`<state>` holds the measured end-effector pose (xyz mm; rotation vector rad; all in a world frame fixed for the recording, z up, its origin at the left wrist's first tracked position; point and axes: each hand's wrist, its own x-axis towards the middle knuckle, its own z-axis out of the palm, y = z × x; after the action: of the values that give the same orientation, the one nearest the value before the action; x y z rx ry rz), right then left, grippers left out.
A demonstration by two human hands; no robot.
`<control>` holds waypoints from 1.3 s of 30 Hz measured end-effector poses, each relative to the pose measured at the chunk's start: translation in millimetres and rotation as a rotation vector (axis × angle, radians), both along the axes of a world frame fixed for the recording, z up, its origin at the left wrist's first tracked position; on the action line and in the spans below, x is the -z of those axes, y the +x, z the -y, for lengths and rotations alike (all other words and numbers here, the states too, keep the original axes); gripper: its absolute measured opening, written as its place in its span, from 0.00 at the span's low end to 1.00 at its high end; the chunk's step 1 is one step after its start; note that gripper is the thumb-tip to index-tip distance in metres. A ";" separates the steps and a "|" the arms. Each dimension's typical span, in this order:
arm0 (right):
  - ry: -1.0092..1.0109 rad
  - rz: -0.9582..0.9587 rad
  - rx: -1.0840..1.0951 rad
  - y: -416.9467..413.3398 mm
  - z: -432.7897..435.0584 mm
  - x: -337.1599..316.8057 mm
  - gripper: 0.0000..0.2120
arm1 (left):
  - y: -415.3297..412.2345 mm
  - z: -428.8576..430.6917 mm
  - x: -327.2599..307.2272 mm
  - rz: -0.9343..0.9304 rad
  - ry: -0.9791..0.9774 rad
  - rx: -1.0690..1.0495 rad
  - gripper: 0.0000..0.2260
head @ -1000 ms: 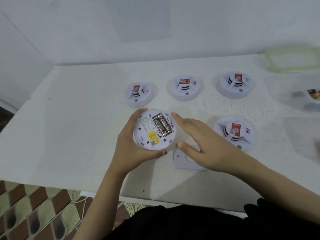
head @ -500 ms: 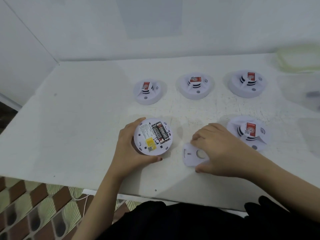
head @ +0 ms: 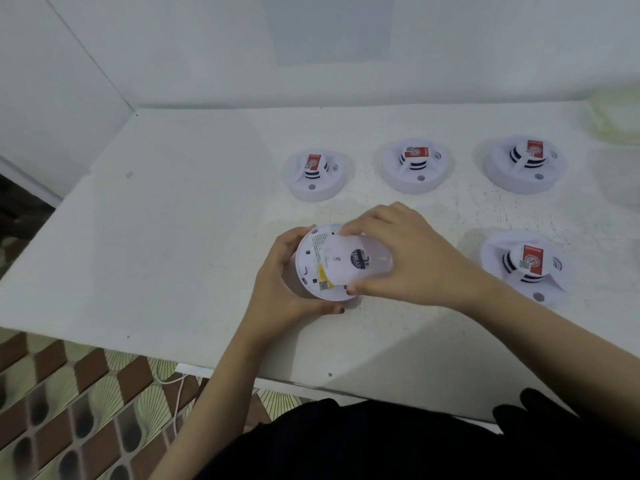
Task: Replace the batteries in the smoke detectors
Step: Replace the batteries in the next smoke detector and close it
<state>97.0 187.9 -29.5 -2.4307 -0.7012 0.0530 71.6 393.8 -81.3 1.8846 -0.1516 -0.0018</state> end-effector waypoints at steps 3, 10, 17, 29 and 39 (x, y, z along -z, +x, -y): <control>0.023 0.009 -0.022 5.6 -8.9 4.4 0.31 | -0.1 0.6 -0.3 -0.010 -0.004 -0.012 0.44; 0.025 -0.035 -0.073 12.1 -13.7 12.2 0.32 | -2.6 1.3 -2.5 -0.038 0.010 -0.001 0.44; 0.068 -0.063 -0.033 12.1 -14.1 19.1 0.32 | -3.5 0.3 -4.0 -0.031 0.034 0.014 0.45; 0.095 0.100 0.003 6.7 -0.5 23.2 0.30 | -4.6 0.2 -3.3 -0.016 0.051 -0.010 0.44; 0.102 0.123 -0.012 15.4 8.2 30.2 0.26 | -2.8 -0.1 -3.8 -0.001 0.049 0.004 0.43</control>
<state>112.4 179.7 -59.6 -2.3467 -0.7550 -0.1261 68.8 393.9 -77.4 1.9334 -0.1558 -0.0097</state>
